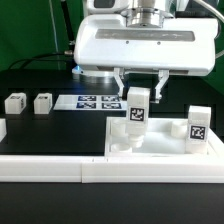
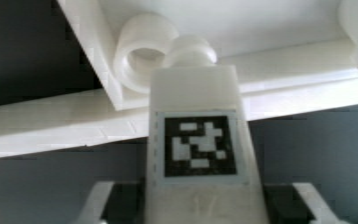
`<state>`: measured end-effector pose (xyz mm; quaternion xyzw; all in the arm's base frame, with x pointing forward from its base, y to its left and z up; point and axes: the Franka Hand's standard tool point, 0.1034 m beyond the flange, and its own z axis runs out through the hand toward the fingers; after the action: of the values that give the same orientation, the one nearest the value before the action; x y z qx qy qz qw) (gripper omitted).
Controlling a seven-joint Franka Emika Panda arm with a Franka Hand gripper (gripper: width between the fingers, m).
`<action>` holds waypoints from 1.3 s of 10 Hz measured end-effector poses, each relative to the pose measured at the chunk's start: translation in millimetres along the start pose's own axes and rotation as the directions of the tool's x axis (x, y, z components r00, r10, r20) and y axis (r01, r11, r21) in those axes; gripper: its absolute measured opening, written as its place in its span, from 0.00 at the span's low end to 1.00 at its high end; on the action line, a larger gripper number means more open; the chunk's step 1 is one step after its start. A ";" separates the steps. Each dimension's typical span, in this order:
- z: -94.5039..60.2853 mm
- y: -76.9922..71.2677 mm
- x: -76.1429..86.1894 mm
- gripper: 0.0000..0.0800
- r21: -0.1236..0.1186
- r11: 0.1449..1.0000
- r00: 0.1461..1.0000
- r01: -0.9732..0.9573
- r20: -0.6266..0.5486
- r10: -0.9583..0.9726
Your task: Assemble square table
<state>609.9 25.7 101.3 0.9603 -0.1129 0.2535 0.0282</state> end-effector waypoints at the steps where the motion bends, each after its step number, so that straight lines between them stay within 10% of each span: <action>1: -3.1 5.1 6.0 0.36 -0.001 1.000 1.000 0.004 -0.008 -0.004; 13: 10.1 20.2 -2.0 0.36 -0.027 0.999 1.000 0.020 -0.018 -0.020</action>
Offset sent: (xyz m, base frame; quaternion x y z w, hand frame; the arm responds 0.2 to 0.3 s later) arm -0.0073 -0.0103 -0.0045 0.0001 0.0039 -0.0110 0.9999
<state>608.4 5.3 91.5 0.9586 -0.1064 0.2605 0.0448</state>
